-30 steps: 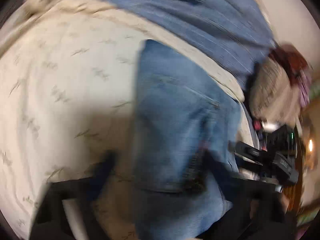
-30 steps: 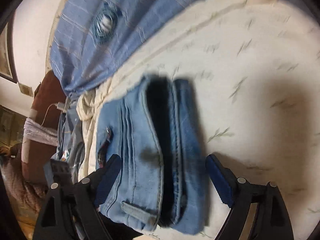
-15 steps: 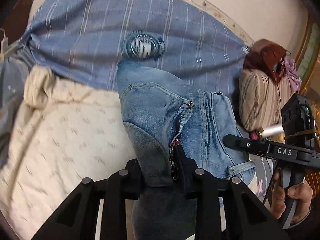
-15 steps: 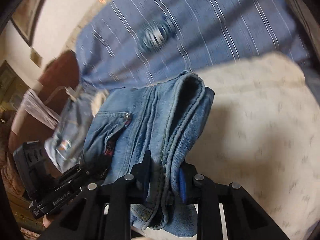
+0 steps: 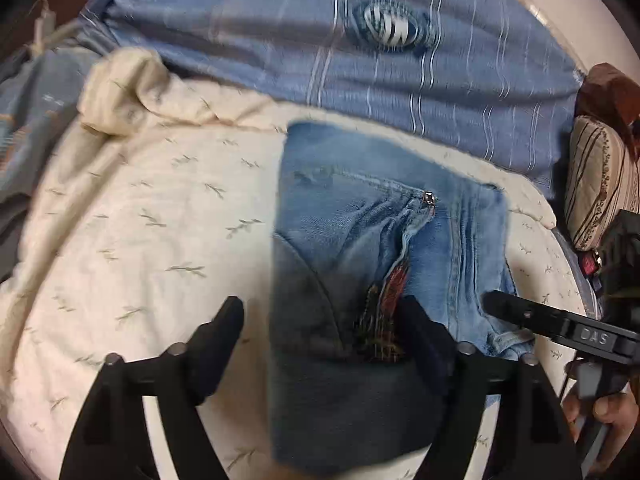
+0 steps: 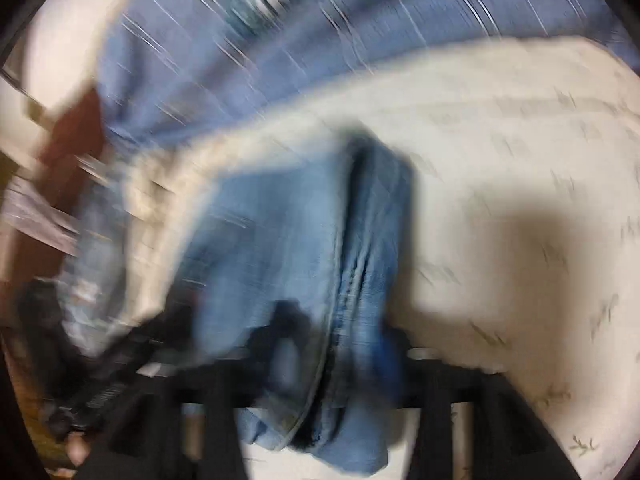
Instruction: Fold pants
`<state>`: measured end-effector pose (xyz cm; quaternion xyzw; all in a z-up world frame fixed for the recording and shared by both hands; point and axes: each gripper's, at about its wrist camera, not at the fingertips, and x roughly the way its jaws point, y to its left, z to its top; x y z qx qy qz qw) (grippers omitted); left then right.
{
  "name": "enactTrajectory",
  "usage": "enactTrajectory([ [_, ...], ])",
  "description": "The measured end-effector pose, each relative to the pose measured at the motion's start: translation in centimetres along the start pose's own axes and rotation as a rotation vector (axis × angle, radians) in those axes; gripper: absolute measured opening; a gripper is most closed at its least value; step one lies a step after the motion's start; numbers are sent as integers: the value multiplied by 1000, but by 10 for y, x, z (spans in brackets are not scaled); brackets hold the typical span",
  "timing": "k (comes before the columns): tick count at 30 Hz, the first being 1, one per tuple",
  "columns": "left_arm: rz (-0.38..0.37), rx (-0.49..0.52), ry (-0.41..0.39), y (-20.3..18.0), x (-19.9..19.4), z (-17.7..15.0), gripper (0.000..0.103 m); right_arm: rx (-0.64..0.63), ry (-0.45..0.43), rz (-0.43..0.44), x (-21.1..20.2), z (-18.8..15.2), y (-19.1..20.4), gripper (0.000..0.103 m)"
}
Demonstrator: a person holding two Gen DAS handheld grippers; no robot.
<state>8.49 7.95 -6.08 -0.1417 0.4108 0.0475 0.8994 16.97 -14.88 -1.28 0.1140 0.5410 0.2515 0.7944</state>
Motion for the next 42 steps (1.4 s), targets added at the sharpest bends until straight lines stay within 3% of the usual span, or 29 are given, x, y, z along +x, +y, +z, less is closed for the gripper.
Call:
enactTrajectory([
  [4,71,54,-91,-13,-47,-14,86,-53,-140,-62,-45,-22,16,70],
  [6,116,68,-133,-16,-61,-24,88,-106,-224,-82,-65,-37,31,78],
  [8,138,85,-146,-20,-69,-27,89,-147,-265,-116,-69,-44,42,80],
  [10,155,86,-122,-20,-70,-33,89,-178,-217,-154,-53,-46,44,85],
  [12,160,71,-99,-18,-73,-37,89,-193,-78,-216,-17,-45,38,87],
  [13,160,66,-94,-17,-75,-39,89,-149,-74,-180,-17,-45,32,87],
  [16,160,69,-113,-16,-88,-47,89,-94,-168,-165,-57,-48,33,88],
  [19,154,69,-120,-18,-97,-53,89,-155,-252,-166,-95,-62,47,88],
  [23,113,47,-116,-21,-106,-64,89,-244,-294,-196,-120,-96,59,90],
  [30,71,52,-98,-36,-116,-79,89,-340,-229,-310,-106,-147,57,90],
  [33,53,44,-110,-42,-125,-76,92,-341,-215,-317,-109,-151,54,90],
  [35,57,28,-122,-42,-130,-72,101,-341,-221,-320,-114,-150,55,90],
  [42,52,66,-118,-49,-129,-63,102,-370,-226,-325,-120,-146,66,90],
])
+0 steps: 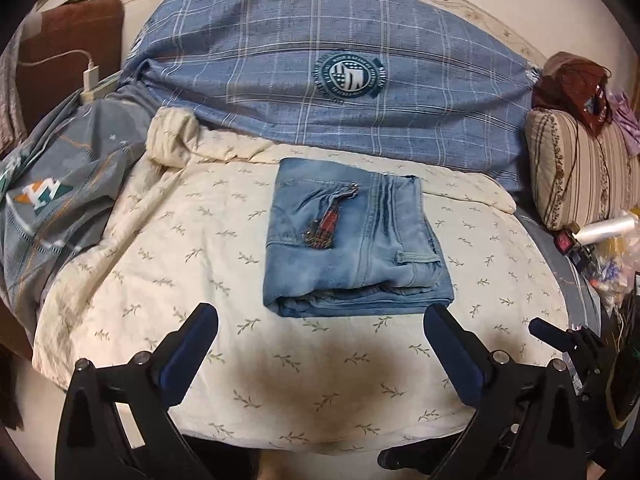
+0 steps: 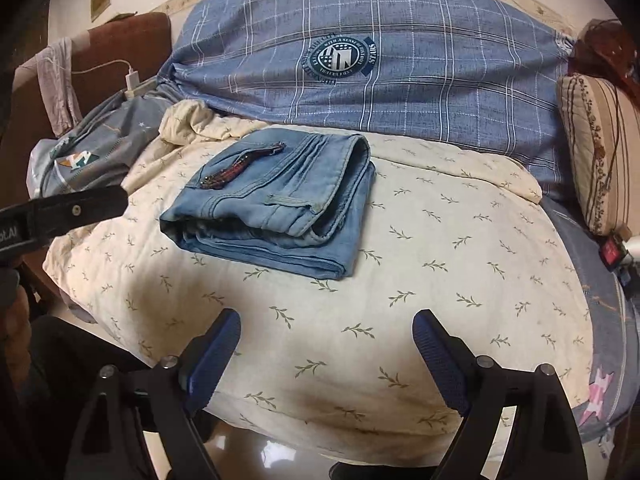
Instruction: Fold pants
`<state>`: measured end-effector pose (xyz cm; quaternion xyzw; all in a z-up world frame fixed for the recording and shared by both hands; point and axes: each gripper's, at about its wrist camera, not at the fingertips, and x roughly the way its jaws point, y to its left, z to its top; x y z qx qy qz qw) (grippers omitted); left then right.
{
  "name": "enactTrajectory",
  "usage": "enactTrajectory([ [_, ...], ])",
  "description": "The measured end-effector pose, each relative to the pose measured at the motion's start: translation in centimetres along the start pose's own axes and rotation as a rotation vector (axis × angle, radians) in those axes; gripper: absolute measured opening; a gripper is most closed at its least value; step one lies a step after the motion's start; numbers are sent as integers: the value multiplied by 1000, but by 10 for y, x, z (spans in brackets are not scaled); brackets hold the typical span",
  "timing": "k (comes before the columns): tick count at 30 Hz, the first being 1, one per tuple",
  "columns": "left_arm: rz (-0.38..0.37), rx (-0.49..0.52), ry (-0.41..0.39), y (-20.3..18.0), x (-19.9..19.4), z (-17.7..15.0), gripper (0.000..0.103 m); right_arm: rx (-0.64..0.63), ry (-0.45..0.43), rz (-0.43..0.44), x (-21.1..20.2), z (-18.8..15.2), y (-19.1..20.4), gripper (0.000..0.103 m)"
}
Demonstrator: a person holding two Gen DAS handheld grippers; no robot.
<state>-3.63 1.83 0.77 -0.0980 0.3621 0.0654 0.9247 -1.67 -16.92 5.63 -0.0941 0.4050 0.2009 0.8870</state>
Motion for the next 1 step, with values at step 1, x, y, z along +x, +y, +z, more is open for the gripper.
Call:
enactTrajectory([
  [1,-1,4,0,-1,0,1,102,1,3,-3,1,1,0,90],
])
